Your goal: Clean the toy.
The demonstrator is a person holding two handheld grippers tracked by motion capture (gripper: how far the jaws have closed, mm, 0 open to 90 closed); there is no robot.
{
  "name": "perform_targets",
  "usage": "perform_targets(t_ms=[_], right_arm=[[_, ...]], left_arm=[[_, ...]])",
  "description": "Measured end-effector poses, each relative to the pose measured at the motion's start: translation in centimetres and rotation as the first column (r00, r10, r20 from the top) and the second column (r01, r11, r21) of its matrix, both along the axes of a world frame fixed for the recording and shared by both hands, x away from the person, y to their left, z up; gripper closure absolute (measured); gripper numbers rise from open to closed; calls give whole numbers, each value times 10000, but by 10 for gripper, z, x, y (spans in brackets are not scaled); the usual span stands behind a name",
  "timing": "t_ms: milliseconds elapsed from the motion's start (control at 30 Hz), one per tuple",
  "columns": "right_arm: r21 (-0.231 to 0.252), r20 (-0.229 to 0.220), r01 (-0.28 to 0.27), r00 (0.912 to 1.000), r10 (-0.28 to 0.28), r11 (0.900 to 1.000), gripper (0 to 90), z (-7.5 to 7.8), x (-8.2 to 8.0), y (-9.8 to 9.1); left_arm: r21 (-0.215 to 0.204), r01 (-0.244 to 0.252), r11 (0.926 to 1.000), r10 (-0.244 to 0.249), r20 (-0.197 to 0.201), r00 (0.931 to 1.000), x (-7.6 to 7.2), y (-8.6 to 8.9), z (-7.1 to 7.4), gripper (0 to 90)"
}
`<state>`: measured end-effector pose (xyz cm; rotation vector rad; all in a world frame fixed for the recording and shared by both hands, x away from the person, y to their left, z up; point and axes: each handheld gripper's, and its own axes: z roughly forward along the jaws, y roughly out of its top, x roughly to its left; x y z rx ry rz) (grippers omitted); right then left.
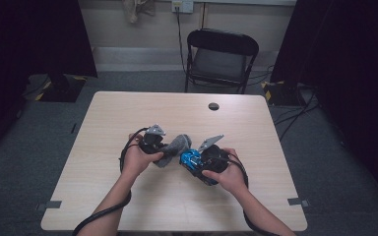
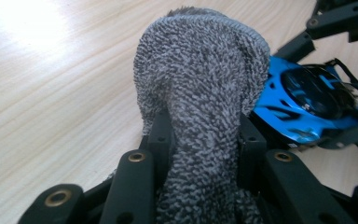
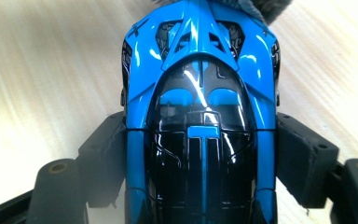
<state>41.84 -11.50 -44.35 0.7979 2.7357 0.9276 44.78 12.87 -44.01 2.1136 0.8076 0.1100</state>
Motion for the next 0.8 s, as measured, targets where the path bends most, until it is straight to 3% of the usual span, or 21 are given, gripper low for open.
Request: perform_targets(t_ms=[700,800], right_arm=[[-167,-131,609,9980,-612,9980,261,2,14,-8],[-158,-123,648,9978,-650,9978,261,3,14,-10]], left_arm=[[-449,317,9985,-321,-92,9994,-26,17,-9,666],[-397,-366,9985,363,-68,9993,-25,27,-13,665]])
